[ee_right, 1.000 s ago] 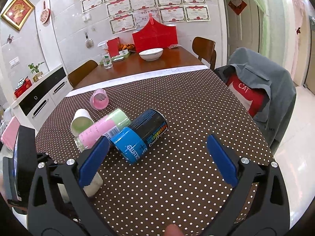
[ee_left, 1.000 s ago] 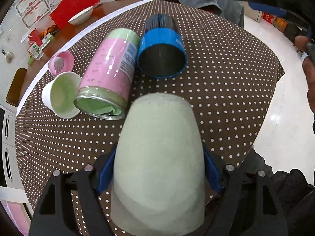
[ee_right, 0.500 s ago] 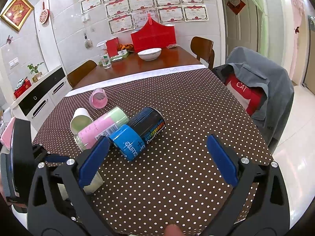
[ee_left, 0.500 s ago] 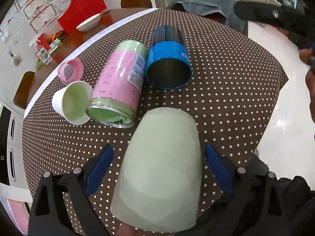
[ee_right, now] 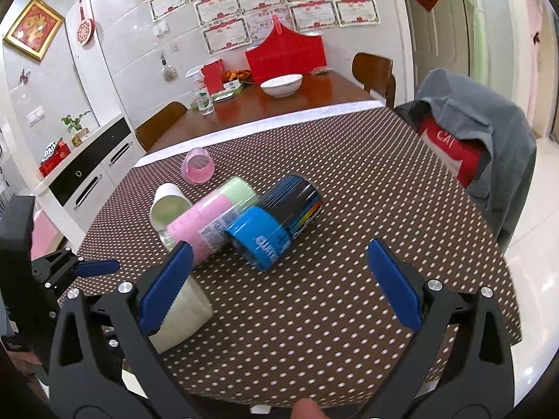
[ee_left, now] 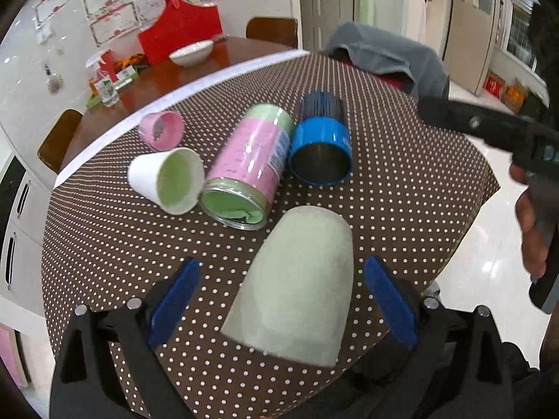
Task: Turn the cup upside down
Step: 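Open the left gripper while the right gripper closes on the pale green cup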
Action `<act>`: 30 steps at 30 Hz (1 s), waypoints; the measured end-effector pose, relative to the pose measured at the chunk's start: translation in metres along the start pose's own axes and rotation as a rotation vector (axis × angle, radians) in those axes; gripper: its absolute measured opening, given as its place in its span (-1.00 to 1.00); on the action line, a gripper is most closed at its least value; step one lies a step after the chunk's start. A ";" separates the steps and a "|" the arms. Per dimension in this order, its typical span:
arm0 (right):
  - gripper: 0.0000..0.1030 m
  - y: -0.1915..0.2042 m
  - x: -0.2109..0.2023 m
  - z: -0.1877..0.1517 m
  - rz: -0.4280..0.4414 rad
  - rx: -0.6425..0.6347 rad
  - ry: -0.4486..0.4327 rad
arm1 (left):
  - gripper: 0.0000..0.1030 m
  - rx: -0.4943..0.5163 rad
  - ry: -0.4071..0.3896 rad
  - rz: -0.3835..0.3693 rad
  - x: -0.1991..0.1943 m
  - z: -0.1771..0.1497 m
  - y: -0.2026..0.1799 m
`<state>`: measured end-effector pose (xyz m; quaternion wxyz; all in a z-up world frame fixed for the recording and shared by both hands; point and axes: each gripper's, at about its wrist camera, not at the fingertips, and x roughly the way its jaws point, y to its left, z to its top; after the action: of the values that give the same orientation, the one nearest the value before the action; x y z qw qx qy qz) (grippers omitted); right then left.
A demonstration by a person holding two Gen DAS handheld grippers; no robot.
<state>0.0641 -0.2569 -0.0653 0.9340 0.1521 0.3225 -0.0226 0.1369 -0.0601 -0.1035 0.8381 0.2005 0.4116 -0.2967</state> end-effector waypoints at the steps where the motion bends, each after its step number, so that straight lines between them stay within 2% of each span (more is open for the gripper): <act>1: 0.88 0.002 0.000 -0.001 0.001 0.003 0.003 | 0.82 -0.007 -0.012 -0.002 -0.004 -0.002 0.001; 8: 0.88 0.029 -0.005 -0.003 -0.015 -0.031 0.000 | 0.82 -0.092 -0.127 0.021 -0.039 -0.012 0.021; 19: 0.88 0.068 -0.004 0.006 0.005 -0.078 0.025 | 0.83 -0.212 -0.286 0.142 -0.086 -0.028 0.048; 22: 0.88 0.075 0.001 0.007 0.021 -0.057 0.065 | 0.83 -0.237 -0.310 0.180 -0.092 -0.033 0.053; 25: 0.88 0.074 0.012 0.006 0.048 0.012 0.149 | 0.83 -0.245 -0.322 0.223 -0.095 -0.037 0.057; 30: 0.88 0.069 0.031 -0.001 0.036 0.140 0.282 | 0.83 -0.232 -0.337 0.265 -0.095 -0.042 0.061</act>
<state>0.0972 -0.1892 -0.0665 0.8668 0.2242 0.4453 -0.0067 0.1070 0.0408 -0.0449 0.9440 0.1028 0.2672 -0.1641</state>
